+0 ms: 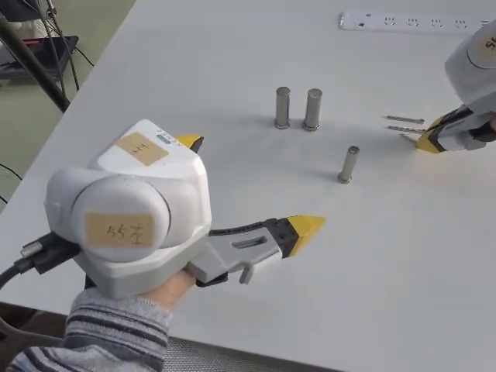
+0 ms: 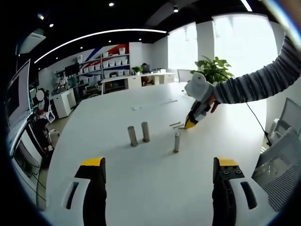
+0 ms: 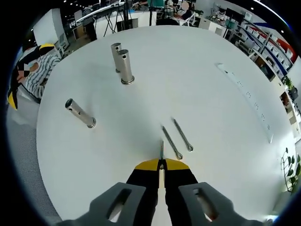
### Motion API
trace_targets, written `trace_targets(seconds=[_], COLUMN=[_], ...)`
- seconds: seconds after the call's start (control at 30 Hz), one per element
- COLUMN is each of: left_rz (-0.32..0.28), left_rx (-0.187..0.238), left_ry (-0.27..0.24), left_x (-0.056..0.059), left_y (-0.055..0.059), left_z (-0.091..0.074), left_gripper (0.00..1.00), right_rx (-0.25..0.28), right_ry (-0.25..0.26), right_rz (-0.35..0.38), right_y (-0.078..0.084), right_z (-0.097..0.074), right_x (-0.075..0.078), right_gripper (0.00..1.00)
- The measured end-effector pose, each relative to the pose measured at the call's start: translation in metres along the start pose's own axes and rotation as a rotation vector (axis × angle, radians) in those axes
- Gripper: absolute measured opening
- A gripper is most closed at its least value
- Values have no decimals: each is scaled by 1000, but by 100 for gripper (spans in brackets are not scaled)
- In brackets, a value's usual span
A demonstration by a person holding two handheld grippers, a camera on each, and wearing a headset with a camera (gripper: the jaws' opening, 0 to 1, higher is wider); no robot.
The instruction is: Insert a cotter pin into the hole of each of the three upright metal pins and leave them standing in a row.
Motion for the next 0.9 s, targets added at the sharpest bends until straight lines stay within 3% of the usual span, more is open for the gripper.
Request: trace_targets(seconds=[0.23, 0.3, 0.43, 0.7, 0.77, 0.9], left_rz=[0, -16, -24, -5, -1, 13], left_rx=[-8, -11, -6, -6, -9, -14], left_ry=[7, 17, 24, 53, 60, 81], left_x=[0, 1, 1, 4, 6, 11], left_y=[1, 1, 0, -5, -5, -7], left_z=[0, 0, 0, 1, 1, 3], left_gripper=[91, 90, 89, 79, 77, 71], right_rx=[32, 36, 67, 165, 205, 269], right_ry=[-2, -2, 16, 10, 5, -7], right_rz=[-7, -8, -35, -50, -70, -123], right_y=[0, 0, -4, -19, -22, -33], right_z=[-6, -4, -14, -40, -37, -51], right_x=[-5, 2, 1, -19, -23, -41], right_gripper=[0, 0, 0, 0, 0, 0])
Point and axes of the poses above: the centre of the closed fingertips' face, and the gripper's own axes: z roughly forward along the fingers, x roughly to its right, y roughly out of its underside, the point moved 2 cm from there along -z, roughly backward along the fingers, and after that the axes turned 1 degree about -z, right-handed, at the moved point
